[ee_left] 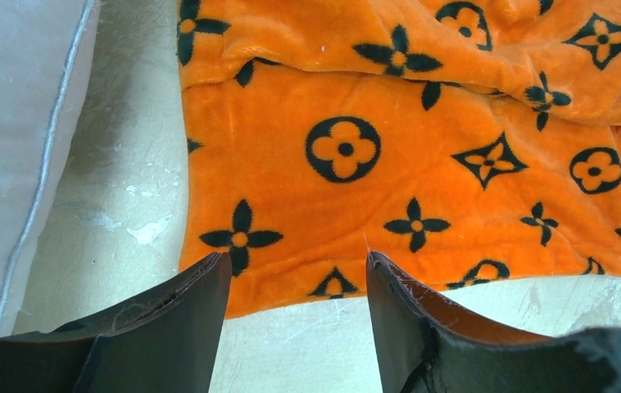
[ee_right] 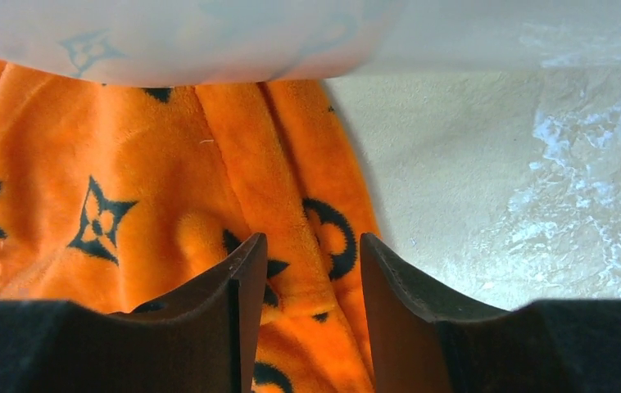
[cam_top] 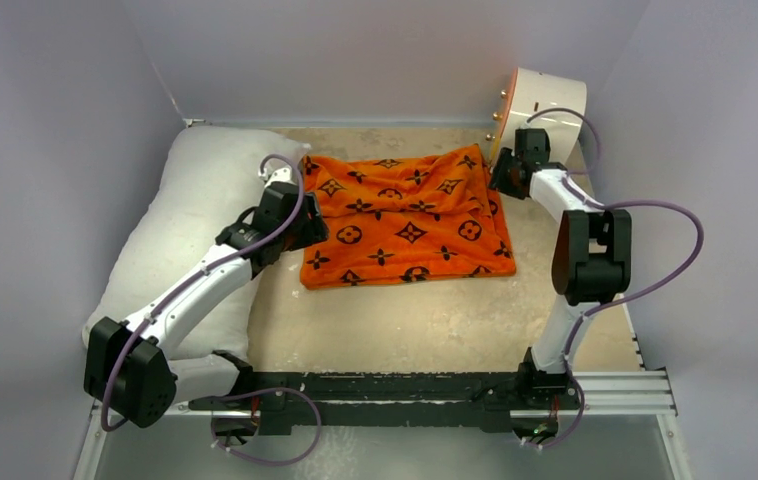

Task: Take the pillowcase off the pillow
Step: Fold the pillowcase at the center of the board.

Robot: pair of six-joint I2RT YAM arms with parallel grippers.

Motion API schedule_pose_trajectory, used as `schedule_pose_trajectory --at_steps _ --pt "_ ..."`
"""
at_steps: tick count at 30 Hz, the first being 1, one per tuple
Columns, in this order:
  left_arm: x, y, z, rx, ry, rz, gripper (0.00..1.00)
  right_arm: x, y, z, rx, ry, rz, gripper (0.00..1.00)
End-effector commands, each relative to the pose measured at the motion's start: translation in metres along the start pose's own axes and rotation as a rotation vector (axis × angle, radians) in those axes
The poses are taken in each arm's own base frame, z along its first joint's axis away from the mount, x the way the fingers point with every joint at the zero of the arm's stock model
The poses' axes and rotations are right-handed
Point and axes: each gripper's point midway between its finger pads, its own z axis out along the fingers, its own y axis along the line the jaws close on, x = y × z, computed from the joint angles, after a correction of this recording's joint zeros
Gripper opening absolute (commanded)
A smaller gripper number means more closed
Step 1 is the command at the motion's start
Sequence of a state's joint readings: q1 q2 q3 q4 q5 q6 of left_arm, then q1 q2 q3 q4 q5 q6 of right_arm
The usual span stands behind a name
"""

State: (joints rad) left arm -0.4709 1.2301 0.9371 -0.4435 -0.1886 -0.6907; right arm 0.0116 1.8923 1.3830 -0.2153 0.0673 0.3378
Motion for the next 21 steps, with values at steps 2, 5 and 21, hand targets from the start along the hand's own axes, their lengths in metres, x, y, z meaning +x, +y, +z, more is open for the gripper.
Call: schedule_pose_trajectory --at_steps 2,5,21 --pt "-0.005 0.003 -0.006 0.016 -0.031 -0.006 0.61 0.013 0.005 0.000 -0.037 -0.012 0.000 0.46" --pt "-0.003 0.000 -0.005 0.032 -0.023 -0.012 0.61 0.027 0.004 0.002 -0.053 -0.012 0.018 0.45" --pt "0.001 -0.001 -0.009 0.052 -0.018 -0.025 0.61 0.031 0.012 -0.010 -0.198 -0.044 0.083 0.49"
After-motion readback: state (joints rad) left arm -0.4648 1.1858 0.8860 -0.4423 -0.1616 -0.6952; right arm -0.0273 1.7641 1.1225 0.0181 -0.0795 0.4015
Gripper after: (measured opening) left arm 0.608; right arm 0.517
